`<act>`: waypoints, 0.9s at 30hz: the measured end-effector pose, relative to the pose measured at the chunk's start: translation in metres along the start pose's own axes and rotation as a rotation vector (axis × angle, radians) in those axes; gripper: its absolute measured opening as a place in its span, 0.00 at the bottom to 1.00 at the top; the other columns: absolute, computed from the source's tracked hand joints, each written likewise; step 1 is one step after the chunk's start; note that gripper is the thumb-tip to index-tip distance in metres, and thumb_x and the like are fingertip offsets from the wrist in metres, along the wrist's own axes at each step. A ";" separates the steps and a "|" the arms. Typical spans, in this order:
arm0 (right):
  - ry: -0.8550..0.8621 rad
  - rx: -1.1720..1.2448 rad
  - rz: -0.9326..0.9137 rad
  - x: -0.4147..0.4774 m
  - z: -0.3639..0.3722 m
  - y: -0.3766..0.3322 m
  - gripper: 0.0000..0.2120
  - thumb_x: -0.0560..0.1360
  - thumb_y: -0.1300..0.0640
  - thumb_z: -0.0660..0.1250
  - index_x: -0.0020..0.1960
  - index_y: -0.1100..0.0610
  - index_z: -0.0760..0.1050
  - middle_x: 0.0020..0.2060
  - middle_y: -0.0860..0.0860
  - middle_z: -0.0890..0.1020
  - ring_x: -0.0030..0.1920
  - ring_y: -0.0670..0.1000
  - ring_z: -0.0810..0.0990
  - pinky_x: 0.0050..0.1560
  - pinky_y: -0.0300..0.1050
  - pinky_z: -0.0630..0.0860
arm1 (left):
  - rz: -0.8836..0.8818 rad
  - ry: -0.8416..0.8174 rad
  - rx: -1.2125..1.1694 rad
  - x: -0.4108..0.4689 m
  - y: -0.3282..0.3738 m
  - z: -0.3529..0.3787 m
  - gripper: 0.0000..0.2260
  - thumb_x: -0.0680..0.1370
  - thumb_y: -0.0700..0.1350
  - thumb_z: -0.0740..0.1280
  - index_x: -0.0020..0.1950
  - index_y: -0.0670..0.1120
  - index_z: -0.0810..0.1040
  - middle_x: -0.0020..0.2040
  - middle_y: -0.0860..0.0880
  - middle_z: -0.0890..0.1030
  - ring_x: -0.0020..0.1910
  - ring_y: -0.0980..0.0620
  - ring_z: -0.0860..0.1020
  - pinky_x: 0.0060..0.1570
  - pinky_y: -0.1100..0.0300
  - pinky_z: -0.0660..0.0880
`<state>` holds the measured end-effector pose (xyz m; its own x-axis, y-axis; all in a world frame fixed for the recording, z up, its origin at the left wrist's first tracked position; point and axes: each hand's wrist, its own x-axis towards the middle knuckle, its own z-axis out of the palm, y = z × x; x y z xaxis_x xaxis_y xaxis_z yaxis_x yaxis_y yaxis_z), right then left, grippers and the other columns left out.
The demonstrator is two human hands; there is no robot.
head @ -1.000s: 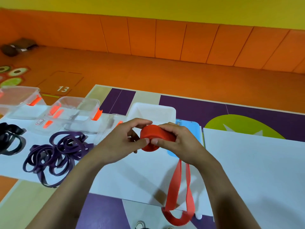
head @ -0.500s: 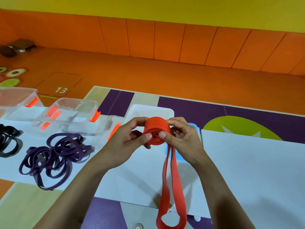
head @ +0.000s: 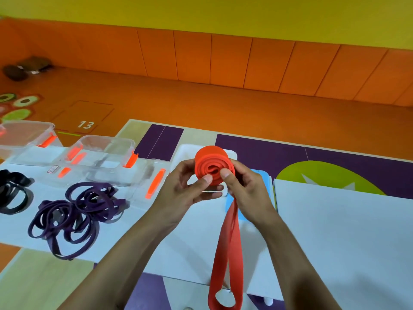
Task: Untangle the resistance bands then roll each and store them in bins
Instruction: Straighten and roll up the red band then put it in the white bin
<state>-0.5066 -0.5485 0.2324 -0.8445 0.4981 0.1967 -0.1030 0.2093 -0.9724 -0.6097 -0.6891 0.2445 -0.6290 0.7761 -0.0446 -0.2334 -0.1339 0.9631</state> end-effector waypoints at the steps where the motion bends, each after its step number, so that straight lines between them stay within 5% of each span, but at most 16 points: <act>1: -0.031 -0.052 0.001 0.002 -0.007 -0.001 0.17 0.79 0.48 0.65 0.64 0.54 0.80 0.46 0.38 0.84 0.47 0.40 0.82 0.49 0.33 0.75 | -0.019 0.000 0.137 0.001 0.002 -0.003 0.18 0.76 0.44 0.72 0.64 0.44 0.75 0.61 0.44 0.81 0.49 0.41 0.86 0.49 0.51 0.83; 7: -0.283 -0.383 0.090 0.016 -0.032 -0.023 0.21 0.73 0.41 0.73 0.64 0.46 0.80 0.49 0.38 0.80 0.51 0.44 0.81 0.50 0.41 0.77 | 0.043 -0.075 0.642 0.008 0.033 -0.030 0.28 0.73 0.54 0.77 0.71 0.59 0.72 0.60 0.55 0.79 0.45 0.47 0.84 0.41 0.57 0.82; 11: -0.298 -0.538 0.016 0.024 -0.041 -0.050 0.23 0.70 0.42 0.78 0.62 0.47 0.81 0.49 0.40 0.80 0.51 0.43 0.80 0.52 0.44 0.80 | 0.089 -0.188 0.861 0.012 0.048 -0.019 0.23 0.75 0.52 0.75 0.68 0.57 0.74 0.59 0.56 0.79 0.44 0.51 0.85 0.46 0.57 0.83; 17: -0.116 -0.409 -0.179 0.043 -0.041 -0.083 0.24 0.66 0.41 0.78 0.61 0.42 0.82 0.51 0.45 0.76 0.53 0.42 0.77 0.51 0.34 0.78 | 0.248 -0.070 0.485 0.022 0.058 -0.008 0.23 0.76 0.49 0.75 0.69 0.48 0.74 0.61 0.47 0.80 0.47 0.44 0.86 0.44 0.50 0.83; 21: -0.083 -0.320 -0.153 0.046 -0.040 -0.067 0.20 0.67 0.36 0.77 0.58 0.36 0.81 0.54 0.47 0.73 0.57 0.46 0.77 0.55 0.40 0.79 | 0.247 -0.021 0.345 0.025 0.049 -0.002 0.22 0.76 0.48 0.74 0.67 0.46 0.75 0.61 0.46 0.80 0.51 0.45 0.85 0.43 0.44 0.84; 23: -0.057 -0.227 -0.113 0.044 -0.038 -0.054 0.19 0.67 0.35 0.76 0.56 0.39 0.82 0.53 0.49 0.75 0.56 0.49 0.78 0.54 0.44 0.79 | 0.234 -0.015 0.308 0.023 0.044 -0.002 0.19 0.76 0.47 0.75 0.65 0.48 0.76 0.60 0.48 0.81 0.50 0.46 0.85 0.42 0.48 0.84; 27: -0.079 0.000 -0.074 0.033 -0.031 -0.034 0.15 0.76 0.48 0.73 0.59 0.53 0.82 0.46 0.46 0.84 0.45 0.45 0.81 0.47 0.38 0.76 | 0.202 -0.004 0.116 0.018 0.030 0.004 0.18 0.76 0.43 0.70 0.65 0.44 0.75 0.59 0.47 0.81 0.52 0.44 0.85 0.45 0.51 0.83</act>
<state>-0.5145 -0.5128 0.2756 -0.8734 0.4135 0.2572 -0.1664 0.2429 -0.9557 -0.6248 -0.6764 0.2737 -0.6516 0.7429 0.1533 -0.0157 -0.2152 0.9764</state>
